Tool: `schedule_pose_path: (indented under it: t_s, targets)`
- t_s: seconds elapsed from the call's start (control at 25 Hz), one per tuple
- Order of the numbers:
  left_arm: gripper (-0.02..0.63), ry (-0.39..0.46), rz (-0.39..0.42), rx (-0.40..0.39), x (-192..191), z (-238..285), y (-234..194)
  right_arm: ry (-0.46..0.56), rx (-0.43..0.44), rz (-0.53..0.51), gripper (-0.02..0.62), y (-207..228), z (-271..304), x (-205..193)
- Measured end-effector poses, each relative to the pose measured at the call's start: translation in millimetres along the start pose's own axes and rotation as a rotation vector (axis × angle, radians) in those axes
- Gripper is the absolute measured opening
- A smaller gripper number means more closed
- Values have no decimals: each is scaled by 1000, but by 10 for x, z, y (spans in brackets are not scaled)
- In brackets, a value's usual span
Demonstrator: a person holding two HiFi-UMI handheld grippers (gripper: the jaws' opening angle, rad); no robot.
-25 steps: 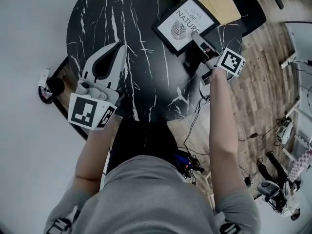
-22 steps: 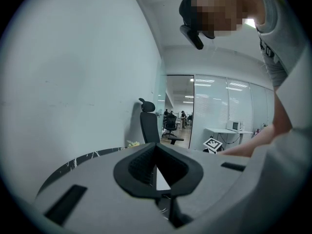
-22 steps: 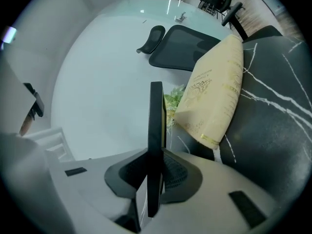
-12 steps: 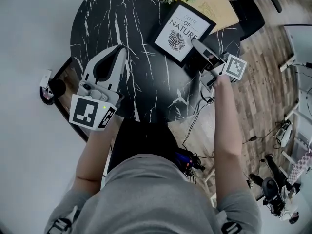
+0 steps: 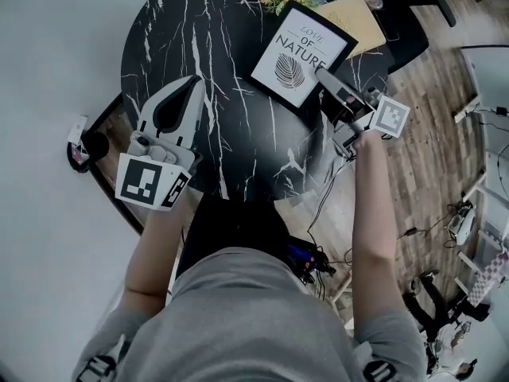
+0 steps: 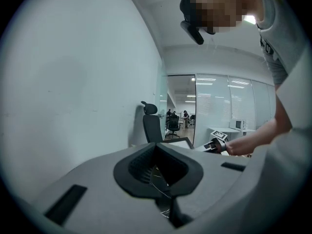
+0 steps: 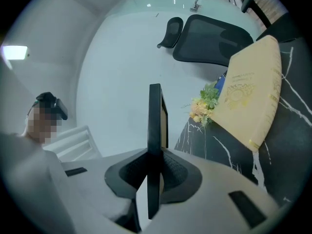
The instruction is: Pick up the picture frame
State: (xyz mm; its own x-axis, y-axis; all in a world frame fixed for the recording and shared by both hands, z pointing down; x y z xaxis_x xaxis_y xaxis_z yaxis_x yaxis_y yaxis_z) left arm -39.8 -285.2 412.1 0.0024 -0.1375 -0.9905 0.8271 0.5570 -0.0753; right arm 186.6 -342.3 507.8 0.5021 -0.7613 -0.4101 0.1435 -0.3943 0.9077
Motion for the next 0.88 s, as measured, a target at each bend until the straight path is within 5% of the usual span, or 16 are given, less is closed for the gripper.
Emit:
schedule_pose_path:
  t_s: [0.88]
  targets:
    - [6, 55, 46, 12, 386, -298, 42, -18, 185, -192, 72, -1342, 8, 259]
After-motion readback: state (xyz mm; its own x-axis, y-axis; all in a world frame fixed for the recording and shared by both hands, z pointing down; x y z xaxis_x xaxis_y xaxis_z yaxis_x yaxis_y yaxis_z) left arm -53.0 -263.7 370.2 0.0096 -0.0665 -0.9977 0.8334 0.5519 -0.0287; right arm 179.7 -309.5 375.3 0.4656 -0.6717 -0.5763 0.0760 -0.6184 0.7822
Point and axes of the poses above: the fingertips, and each gripper's own axes: z forward along the fingers, y to its right, x out of its top, the point moved 2 cm from there along -z, backward along the fingers, and after that the axes turned 4 degrees about y, right-handed, at the moved point
